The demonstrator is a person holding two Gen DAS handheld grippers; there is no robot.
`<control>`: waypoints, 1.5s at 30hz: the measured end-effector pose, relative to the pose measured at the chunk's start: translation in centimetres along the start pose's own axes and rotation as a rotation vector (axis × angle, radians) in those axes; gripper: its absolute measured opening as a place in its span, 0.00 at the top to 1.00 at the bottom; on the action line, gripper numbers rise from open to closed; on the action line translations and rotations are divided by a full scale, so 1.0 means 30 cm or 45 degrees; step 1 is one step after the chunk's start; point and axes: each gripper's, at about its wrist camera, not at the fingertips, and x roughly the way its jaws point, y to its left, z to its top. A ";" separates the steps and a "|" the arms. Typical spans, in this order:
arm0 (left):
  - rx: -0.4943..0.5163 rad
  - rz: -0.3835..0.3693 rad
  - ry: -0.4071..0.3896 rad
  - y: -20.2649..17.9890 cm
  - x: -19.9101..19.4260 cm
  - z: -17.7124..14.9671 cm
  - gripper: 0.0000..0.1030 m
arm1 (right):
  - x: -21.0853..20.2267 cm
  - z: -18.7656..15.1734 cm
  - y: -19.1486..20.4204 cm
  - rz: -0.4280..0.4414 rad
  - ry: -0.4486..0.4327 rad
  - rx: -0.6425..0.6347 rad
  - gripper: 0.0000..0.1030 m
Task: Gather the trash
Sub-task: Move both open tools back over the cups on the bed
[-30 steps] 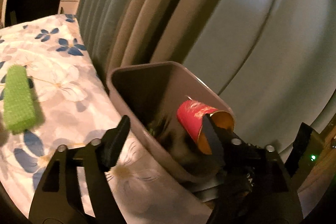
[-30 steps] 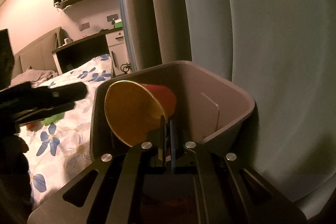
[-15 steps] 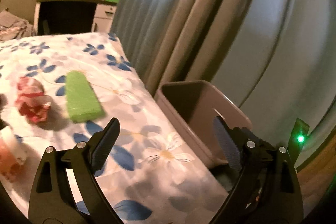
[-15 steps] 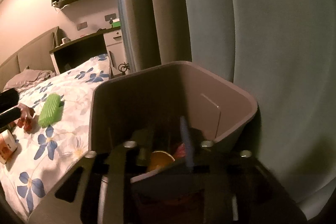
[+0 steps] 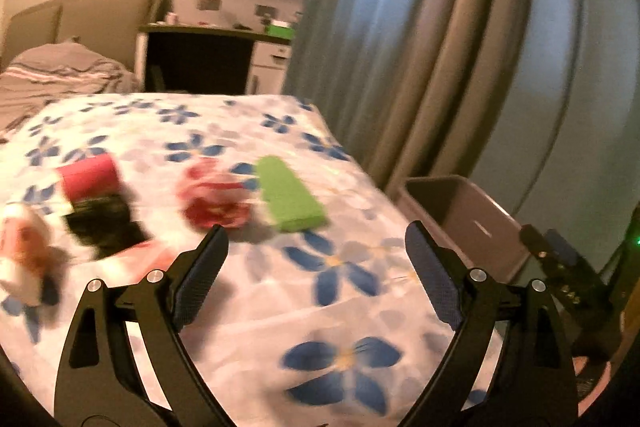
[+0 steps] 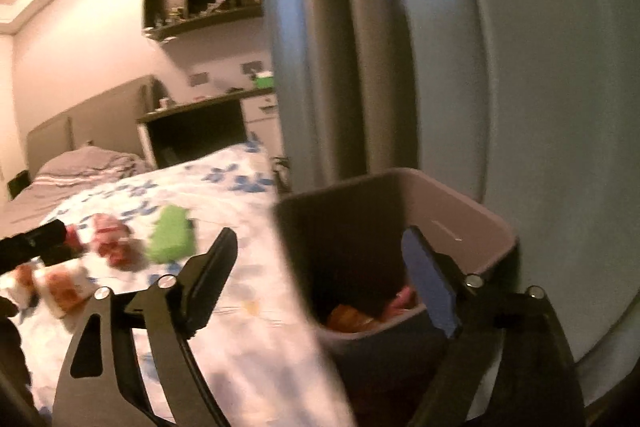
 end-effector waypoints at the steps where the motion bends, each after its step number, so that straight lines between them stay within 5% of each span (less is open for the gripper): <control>1: -0.008 0.030 -0.015 0.028 -0.024 -0.005 0.14 | -0.010 -0.002 0.032 0.025 -0.003 -0.013 0.16; 18: -0.156 0.370 -0.136 0.396 -0.303 -0.063 0.14 | -0.092 -0.099 0.491 0.348 0.040 -0.210 0.14; 45: -0.281 0.531 -0.172 0.641 -0.409 -0.119 0.14 | -0.032 -0.229 0.954 0.451 0.180 -0.491 0.16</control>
